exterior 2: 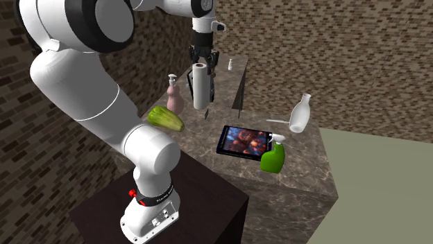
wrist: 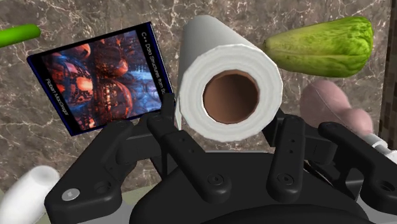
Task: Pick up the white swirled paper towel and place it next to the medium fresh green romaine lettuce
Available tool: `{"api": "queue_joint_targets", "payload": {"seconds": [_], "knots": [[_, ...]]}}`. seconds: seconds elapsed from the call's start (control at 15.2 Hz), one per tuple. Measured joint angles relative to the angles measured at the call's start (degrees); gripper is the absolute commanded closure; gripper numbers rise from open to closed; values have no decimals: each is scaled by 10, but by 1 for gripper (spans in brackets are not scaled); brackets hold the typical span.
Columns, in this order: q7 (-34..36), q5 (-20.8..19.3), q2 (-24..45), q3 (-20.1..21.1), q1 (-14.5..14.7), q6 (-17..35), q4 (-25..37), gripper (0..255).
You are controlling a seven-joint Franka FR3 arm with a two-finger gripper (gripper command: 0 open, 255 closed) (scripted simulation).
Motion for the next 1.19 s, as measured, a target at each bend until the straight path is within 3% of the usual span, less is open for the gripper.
{"api": "queue_joint_targets", "payload": {"seconds": [0.4, 1.19], "knots": [[74, 12, 35, 52, 26, 10, 33, 255], [78, 16, 50, 64, 31, 99, -42, 255]]}}
